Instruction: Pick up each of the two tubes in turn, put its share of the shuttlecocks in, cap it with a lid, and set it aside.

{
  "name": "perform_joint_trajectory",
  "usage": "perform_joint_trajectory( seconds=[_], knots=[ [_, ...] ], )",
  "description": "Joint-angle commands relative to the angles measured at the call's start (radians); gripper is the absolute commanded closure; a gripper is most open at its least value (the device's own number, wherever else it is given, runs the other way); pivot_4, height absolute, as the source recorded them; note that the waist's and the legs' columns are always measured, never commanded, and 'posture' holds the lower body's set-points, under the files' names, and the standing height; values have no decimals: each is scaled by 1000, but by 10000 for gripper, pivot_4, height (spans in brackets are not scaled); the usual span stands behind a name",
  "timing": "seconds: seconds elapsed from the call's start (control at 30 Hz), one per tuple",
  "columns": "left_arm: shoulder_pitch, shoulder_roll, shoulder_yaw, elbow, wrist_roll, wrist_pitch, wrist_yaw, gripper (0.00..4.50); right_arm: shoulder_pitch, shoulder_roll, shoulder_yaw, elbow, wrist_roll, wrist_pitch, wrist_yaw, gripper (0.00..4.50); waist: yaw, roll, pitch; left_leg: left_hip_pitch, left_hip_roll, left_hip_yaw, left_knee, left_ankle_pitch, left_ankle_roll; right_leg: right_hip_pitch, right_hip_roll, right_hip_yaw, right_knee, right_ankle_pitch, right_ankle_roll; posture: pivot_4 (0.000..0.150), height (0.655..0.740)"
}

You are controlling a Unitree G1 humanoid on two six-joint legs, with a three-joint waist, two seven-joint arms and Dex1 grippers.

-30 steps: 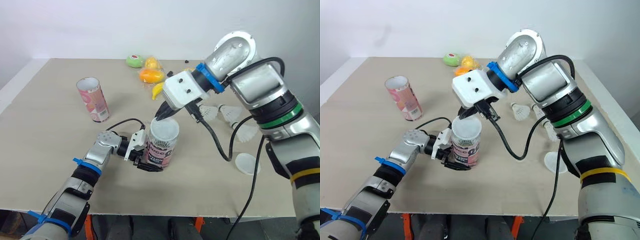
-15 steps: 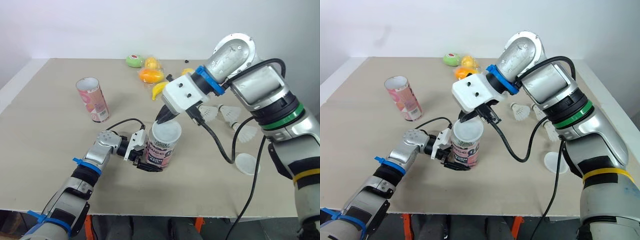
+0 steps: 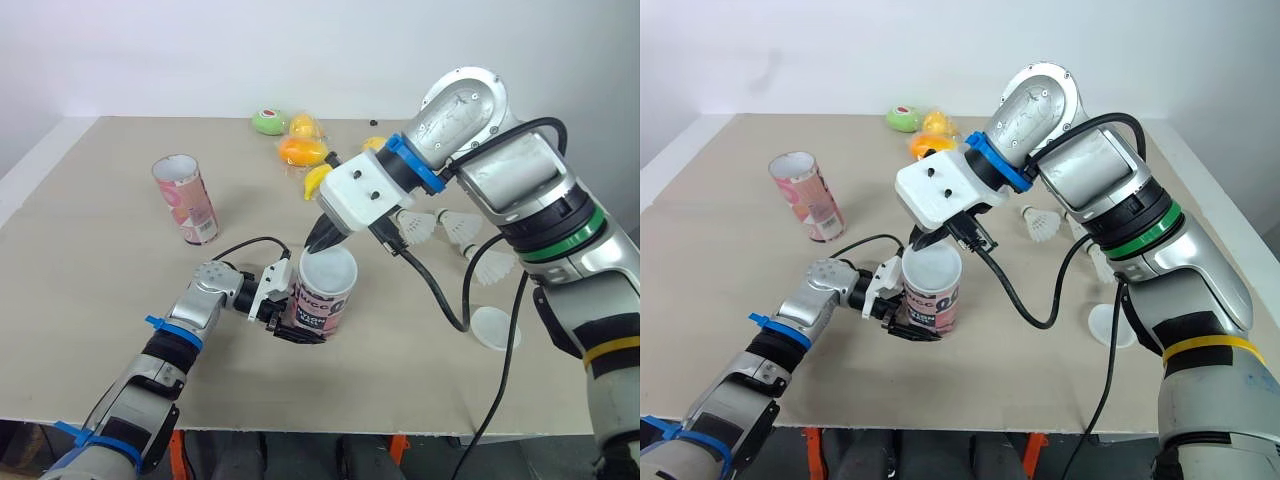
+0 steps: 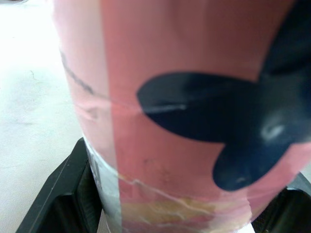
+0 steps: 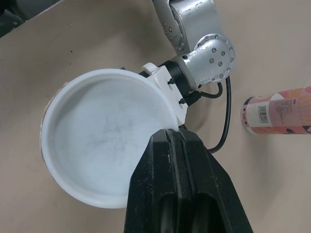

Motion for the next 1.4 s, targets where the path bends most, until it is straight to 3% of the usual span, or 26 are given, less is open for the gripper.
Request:
perform_joint_trajectory(
  seconds=[0.03, 0.37, 0.4, 0.47, 0.67, 0.73, 0.83, 1.03, 1.13, 1.2, 1.27, 1.3, 1.4],
  knots=[
    [36, 26, -41, 43, 65, 35, 4, 11545, -5, -23, -11, -34, 12, -9, 32, 44803, 0, 0, 0, 0, 0, 0, 0, 0, 0, 0, 0, 0, 0, 0, 0, 1500, 6917],
    [58, 47, -34, 13, 60, 51, 11, 11545, 40, -23, 25, -45, -16, -26, 32, 44803, 0, 0, 0, 0, 0, 0, -1, 0, 0, 0, 0, 0, 0, 0, -1, 1500, 6917],
    [58, 48, -34, 11, 59, 52, 13, 11545, 50, -14, 25, -40, -35, -29, 32, 39869, 0, 0, 0, 0, 0, 0, -1, 0, 0, 0, 0, 0, 0, 0, -1, 1500, 6917],
    [62, 50, -34, 5, 57, 56, 16, 11545, 67, -4, 29, -34, -59, -29, 32, 35693, 0, 0, 0, 0, 0, 0, -1, 0, 0, 0, 0, 0, 0, -1, -1, 1500, 6917],
    [71, 51, -34, -9, 54, 63, 23, 11545, 112, 45, 3, -2, -121, -13, 16, 7075, -3, -1, -3, 7, 0, 0, -4, 0, 0, 4, 0, 0, 0, -2, 0, 1500, 6917],
    [73, 50, -35, -10, 53, 64, 24, 11545, 125, 59, -12, 2, -137, -8, 12, 494, -4, -2, -6, 10, 1, 1, -5, 0, 0, 6, 0, 0, 0, -3, -2, 1500, 6917],
    [70, 48, -36, -7, 54, 64, 26, 11545, 123, 72, -56, 11, -128, 18, 16, 494, -4, -5, -10, 11, 1, 1, -7, 0, 0, 7, 1, 0, 0, -4, -1, 1500, 6917],
    [65, 43, -38, 3, 57, 58, 22, 11545, 45, 32, -152, 20, 44, 144, 32, 494, -4, -4, -9, 11, 1, 0, -8, 0, 0, 6, 1, 0, 0, -4, -2, 1500, 6917],
    [59, 38, -40, 12, 60, 53, 22, 11545, 58, -30, -109, -26, 119, 155, 32, 8534, -4, -4, -9, 9, 1, 1, -8, 0, 0, 5, 1, 0, 0, -4, -3, 1500, 6917],
    [55, 35, -40, 17, 61, 50, 22, 11545, 72, -56, -77, -55, 149, 158, 32, 18417, -4, -4, -9, 9, 1, 1, -9, -1, -1, 5, 1, 0, 0, -5, -4, 1500, 6917],
    [51, 33, -40, 20, 62, 49, 21, 11545, 82, -67, -51, -68, 156, 155, 32, 25180, -4, -4, -9, 10, 1, 1, -10, -1, -1, 5, 1, 0, 0, -5, -3, 1500, 6917],
    [50, 32, -40, 21, 62, 48, 21, 11545, 86, -71, -39, -71, 157, 151, 32, 32814, -4, -4, -9, 10, 1, 0, -10, -1, -1, 5, 1, 0, 0, -6, -2, 1500, 6917],
    [48, 33, -39, 25, 62, 47, 21, 11545, 87, -73, -15, -67, 158, 143, 32, 43801, -4, -4, -9, 10, 1, 1, -9, -1, -1, 5, 1, 0, 0, -6, -2, 1500, 6917]
  ],
)
